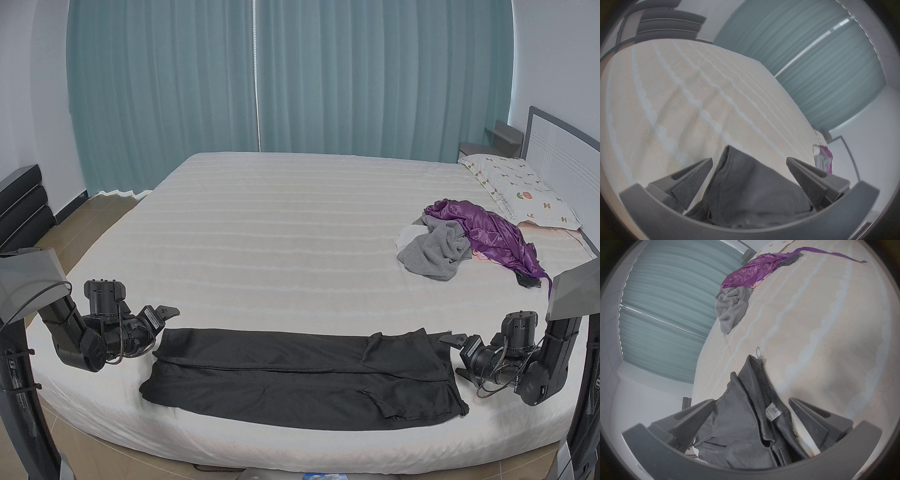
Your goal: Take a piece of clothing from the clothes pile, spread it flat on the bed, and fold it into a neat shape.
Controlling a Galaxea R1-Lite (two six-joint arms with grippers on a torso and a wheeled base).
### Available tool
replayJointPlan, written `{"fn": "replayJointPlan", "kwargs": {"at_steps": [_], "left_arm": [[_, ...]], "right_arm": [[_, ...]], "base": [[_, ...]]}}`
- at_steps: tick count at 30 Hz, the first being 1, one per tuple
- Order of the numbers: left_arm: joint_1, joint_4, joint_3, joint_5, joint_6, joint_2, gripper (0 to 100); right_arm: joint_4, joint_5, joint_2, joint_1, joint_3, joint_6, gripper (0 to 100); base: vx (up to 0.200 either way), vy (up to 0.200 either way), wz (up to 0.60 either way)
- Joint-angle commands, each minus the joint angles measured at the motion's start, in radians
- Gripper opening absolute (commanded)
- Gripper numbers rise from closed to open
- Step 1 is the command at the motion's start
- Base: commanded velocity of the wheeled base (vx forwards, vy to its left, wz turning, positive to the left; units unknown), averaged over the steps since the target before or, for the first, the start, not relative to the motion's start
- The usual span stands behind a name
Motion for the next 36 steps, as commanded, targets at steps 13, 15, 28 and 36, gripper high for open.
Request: {"fn": "replayJointPlan", "kwargs": {"at_steps": [13,15,28,36], "left_arm": [[-0.005,-0.001,0.092,-0.044,0.186,-0.034,100],[-0.005,-0.001,0.092,-0.044,0.186,-0.034,100],[-0.005,0.001,0.138,-0.044,0.288,-0.037,100],[-0.022,-0.001,0.165,-0.040,0.356,-0.032,100]], "right_arm": [[0.000,0.039,-0.002,-0.017,0.005,0.003,100],[0.000,0.040,-0.003,-0.019,0.005,0.003,100],[0.000,0.040,-0.002,-0.017,0.006,0.001,100],[0.000,0.040,-0.002,-0.014,0.008,0.001,100]], "base": [[0.000,0.000,0.00],[0.000,0.000,0.00],[0.000,0.000,0.00],[0.000,0.000,0.00]]}}
